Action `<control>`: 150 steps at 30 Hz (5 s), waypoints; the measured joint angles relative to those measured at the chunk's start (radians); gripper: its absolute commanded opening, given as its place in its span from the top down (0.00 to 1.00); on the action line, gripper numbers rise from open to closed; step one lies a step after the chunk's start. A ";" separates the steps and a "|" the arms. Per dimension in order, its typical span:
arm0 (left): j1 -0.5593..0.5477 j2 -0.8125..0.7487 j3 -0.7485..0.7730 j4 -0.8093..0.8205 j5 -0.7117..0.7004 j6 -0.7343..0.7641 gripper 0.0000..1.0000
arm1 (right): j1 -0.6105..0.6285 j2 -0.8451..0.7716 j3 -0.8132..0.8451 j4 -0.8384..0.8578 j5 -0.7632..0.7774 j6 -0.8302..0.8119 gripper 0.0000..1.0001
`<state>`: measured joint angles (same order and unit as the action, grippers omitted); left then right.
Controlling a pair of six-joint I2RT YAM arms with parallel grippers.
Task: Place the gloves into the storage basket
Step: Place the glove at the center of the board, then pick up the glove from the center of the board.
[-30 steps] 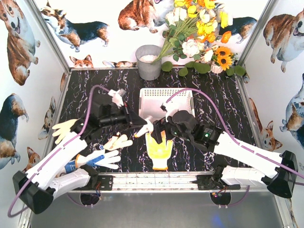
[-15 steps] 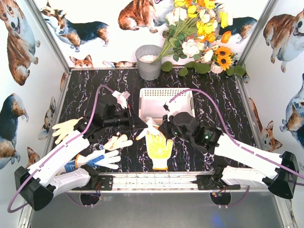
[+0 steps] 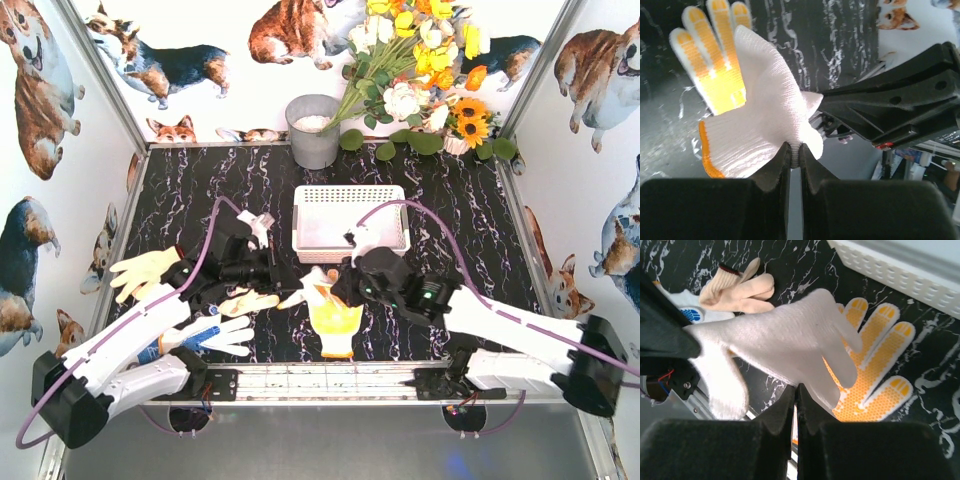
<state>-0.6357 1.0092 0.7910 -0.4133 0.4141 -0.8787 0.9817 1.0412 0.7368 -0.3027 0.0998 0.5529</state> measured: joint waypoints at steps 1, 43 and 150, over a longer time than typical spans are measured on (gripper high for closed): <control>0.000 -0.010 0.000 -0.026 -0.011 0.010 1.00 | 0.000 0.025 0.000 0.014 -0.010 0.002 1.00; -0.142 0.122 -0.106 -0.121 -0.407 0.234 0.65 | -0.002 0.127 -0.078 -0.078 -0.166 0.483 0.39; -0.133 0.144 -0.479 0.433 -0.179 0.018 0.84 | 0.105 0.465 -0.113 0.235 -0.167 0.627 0.78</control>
<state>-0.7689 1.1534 0.3119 0.0200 0.2352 -0.8604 1.0870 1.5066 0.6243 -0.0673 -0.0677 1.1797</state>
